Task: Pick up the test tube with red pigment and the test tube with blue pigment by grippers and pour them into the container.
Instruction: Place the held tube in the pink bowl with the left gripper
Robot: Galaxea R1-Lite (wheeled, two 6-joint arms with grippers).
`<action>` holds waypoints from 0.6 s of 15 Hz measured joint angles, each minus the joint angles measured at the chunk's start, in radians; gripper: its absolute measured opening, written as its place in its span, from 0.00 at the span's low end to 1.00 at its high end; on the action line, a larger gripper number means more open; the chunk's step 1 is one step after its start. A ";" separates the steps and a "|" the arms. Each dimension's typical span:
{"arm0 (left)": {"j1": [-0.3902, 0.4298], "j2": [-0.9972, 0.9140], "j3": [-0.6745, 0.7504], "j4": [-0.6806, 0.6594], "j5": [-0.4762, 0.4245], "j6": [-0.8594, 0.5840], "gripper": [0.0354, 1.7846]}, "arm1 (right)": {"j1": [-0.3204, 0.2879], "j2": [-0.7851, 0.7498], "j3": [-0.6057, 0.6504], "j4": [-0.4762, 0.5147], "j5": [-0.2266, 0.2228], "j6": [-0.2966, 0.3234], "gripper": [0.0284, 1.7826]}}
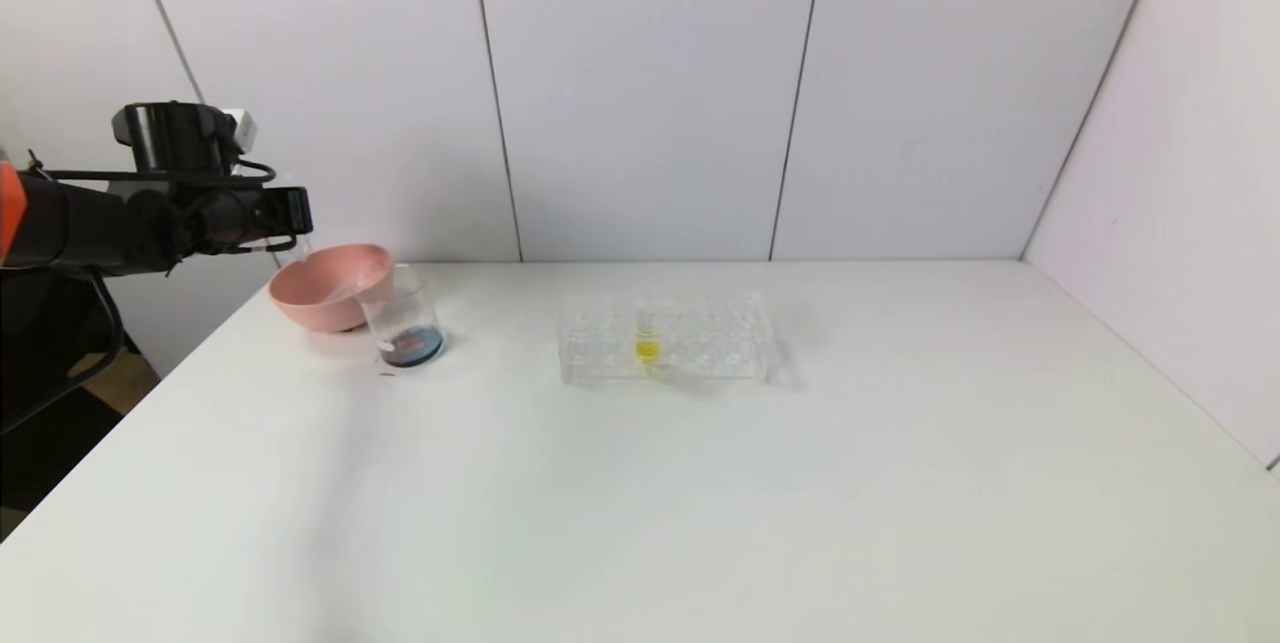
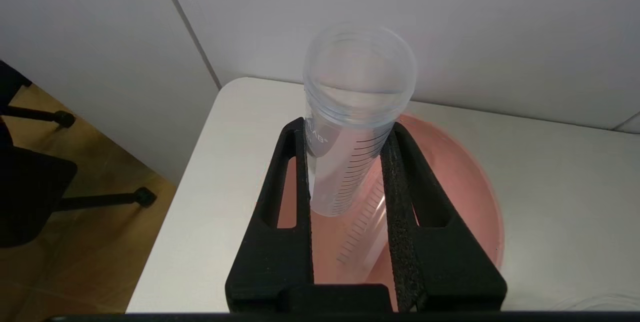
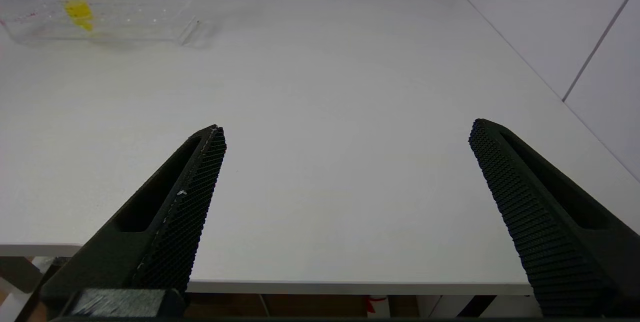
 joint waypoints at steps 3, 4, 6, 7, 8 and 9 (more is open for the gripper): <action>-0.001 0.013 0.006 0.000 0.000 0.008 0.23 | 0.000 0.000 0.000 0.000 0.000 0.000 1.00; -0.002 0.016 0.005 0.001 0.000 0.008 0.25 | 0.000 0.000 0.000 0.000 0.000 0.000 1.00; -0.003 0.020 0.000 0.000 0.000 0.008 0.32 | -0.001 0.000 0.000 0.000 0.000 0.000 1.00; -0.004 0.020 0.000 0.000 0.000 0.008 0.38 | -0.001 0.000 0.000 0.000 0.000 0.000 1.00; -0.004 0.020 0.000 0.000 -0.001 0.008 0.46 | 0.000 0.000 0.000 0.000 0.000 0.000 1.00; -0.004 0.020 0.000 0.000 -0.001 0.008 0.55 | 0.000 0.000 0.000 0.000 0.000 0.000 1.00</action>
